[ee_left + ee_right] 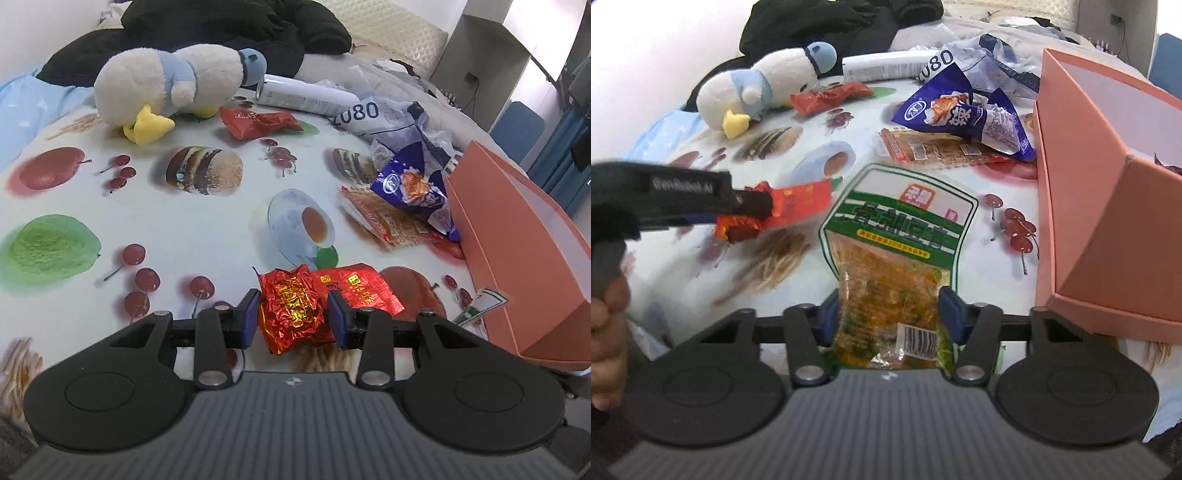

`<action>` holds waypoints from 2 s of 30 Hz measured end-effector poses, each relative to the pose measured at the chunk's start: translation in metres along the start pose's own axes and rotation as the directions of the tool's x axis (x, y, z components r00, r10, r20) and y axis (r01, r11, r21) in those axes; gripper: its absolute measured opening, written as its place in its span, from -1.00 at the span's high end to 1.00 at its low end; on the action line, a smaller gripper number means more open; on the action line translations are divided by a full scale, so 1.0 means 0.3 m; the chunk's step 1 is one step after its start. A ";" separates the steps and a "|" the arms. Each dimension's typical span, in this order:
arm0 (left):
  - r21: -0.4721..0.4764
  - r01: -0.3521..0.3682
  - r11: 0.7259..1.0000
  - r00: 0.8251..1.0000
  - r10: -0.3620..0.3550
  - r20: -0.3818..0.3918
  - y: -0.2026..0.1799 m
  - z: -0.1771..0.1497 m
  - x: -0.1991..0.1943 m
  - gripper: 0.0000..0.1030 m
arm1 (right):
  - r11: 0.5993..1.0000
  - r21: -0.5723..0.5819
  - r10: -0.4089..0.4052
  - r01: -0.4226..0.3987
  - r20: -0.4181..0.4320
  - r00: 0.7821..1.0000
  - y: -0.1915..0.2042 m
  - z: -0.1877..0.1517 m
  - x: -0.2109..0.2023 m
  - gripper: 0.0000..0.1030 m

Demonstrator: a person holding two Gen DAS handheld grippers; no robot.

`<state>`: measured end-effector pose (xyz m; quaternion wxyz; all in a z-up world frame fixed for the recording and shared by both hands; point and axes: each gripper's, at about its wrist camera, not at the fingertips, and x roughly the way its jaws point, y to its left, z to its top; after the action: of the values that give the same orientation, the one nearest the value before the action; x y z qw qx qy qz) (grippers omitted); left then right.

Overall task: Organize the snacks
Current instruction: 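Lift both held snacks and carry them over the pink box, then open both tools to drop the snacks into the pink box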

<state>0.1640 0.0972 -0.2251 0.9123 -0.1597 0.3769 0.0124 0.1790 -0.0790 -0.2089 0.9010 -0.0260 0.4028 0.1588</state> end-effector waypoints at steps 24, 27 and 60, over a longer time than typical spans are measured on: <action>-0.014 0.054 0.998 0.996 -0.053 0.069 -0.208 0.032 -0.434 0.13 | 0.993 0.083 0.063 -0.079 0.186 0.981 -0.111 0.045 -0.436 0.41; 0.005 0.078 0.997 0.994 -0.078 0.083 -0.262 0.038 -0.487 0.13 | 0.992 0.101 0.049 -0.073 0.219 0.975 -0.141 0.055 -0.516 0.41; 0.202 0.296 0.934 0.955 -0.288 -0.068 -0.901 0.216 -0.136 0.13 | 0.963 0.248 -0.173 0.108 0.260 0.950 -0.657 0.146 -0.573 0.39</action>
<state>0.2178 -0.1358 -0.0776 0.9086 -0.1169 0.3649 -0.1661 0.1634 -0.3037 -0.0694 0.9548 0.0727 0.2842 0.0480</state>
